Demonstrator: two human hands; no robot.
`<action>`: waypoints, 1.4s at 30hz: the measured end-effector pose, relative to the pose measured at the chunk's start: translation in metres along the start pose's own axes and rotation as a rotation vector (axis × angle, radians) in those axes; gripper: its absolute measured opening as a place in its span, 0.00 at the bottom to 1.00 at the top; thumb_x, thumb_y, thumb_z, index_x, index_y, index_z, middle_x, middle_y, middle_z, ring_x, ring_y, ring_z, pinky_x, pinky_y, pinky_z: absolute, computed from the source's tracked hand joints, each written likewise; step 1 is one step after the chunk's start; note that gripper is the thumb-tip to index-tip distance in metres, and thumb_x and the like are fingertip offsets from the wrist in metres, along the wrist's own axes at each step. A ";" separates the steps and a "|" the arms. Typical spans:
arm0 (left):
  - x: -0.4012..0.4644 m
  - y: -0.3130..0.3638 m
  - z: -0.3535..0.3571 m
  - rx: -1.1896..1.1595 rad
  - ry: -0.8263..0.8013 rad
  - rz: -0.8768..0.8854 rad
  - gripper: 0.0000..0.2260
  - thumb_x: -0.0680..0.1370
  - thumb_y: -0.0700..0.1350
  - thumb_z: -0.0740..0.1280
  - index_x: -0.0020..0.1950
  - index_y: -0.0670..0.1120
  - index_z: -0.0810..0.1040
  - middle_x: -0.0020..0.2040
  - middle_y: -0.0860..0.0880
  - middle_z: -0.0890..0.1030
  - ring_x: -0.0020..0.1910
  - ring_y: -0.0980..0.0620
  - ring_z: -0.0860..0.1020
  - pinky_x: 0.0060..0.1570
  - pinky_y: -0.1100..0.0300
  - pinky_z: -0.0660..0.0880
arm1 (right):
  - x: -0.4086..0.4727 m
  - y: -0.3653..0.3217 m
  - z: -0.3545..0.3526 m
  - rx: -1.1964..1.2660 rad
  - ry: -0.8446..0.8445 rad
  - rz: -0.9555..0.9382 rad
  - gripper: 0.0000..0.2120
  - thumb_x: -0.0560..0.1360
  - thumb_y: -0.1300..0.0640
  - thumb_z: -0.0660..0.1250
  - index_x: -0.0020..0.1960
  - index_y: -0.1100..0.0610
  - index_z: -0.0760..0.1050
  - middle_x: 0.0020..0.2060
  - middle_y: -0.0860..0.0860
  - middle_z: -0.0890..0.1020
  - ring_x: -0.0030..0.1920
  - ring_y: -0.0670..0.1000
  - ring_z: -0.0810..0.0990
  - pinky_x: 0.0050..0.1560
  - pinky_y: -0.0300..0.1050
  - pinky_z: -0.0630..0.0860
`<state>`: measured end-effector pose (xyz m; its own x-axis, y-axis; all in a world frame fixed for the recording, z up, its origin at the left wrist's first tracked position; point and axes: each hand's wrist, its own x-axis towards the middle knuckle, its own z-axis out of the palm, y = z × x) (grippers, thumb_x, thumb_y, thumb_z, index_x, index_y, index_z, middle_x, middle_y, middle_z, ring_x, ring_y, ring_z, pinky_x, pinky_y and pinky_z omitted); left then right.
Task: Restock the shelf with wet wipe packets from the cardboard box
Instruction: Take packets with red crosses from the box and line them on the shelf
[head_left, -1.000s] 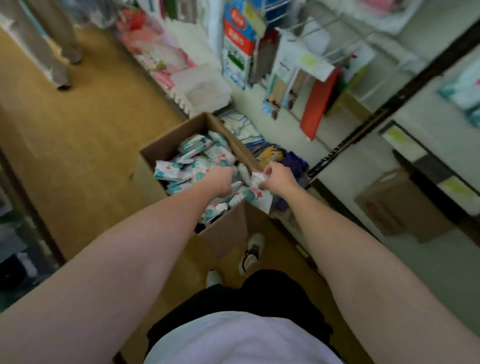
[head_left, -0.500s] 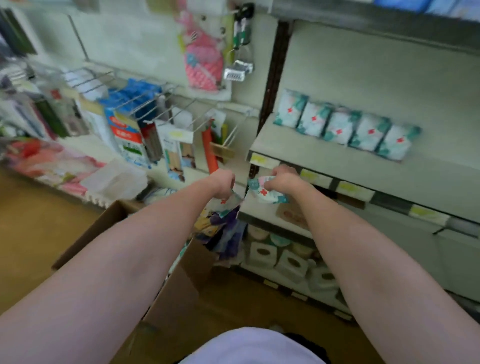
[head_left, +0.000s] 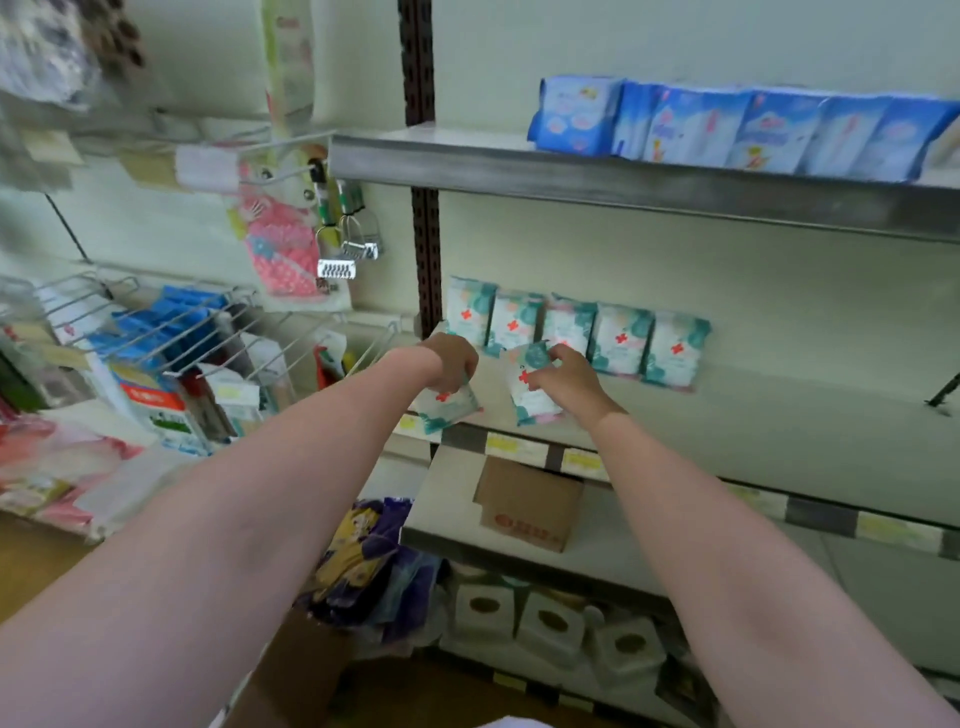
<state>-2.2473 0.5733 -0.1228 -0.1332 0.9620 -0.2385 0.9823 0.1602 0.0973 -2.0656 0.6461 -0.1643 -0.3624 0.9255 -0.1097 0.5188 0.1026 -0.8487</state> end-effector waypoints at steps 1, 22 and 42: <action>0.009 0.004 -0.002 -0.011 0.001 0.004 0.15 0.76 0.32 0.60 0.57 0.45 0.78 0.56 0.46 0.75 0.47 0.48 0.74 0.38 0.60 0.70 | 0.007 0.005 -0.003 0.036 0.008 0.005 0.20 0.75 0.58 0.71 0.65 0.56 0.70 0.55 0.51 0.77 0.49 0.52 0.76 0.40 0.43 0.74; 0.144 -0.034 -0.005 0.084 0.131 0.068 0.20 0.76 0.31 0.60 0.66 0.45 0.73 0.56 0.44 0.77 0.50 0.46 0.78 0.44 0.55 0.77 | 0.120 0.021 0.030 -0.038 0.106 -0.052 0.20 0.69 0.59 0.79 0.55 0.55 0.72 0.46 0.47 0.80 0.46 0.48 0.78 0.35 0.36 0.67; 0.217 -0.078 -0.017 0.232 0.370 0.382 0.27 0.73 0.29 0.63 0.70 0.45 0.69 0.63 0.45 0.74 0.61 0.44 0.73 0.55 0.52 0.73 | 0.179 -0.011 0.075 -0.266 0.451 0.102 0.29 0.74 0.57 0.74 0.70 0.58 0.66 0.63 0.57 0.72 0.60 0.58 0.77 0.63 0.51 0.74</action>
<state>-2.3552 0.7737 -0.1657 0.2404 0.9620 0.1295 0.9673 -0.2264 -0.1143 -2.1945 0.7830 -0.2132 0.0387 0.9944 0.0987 0.7335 0.0388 -0.6786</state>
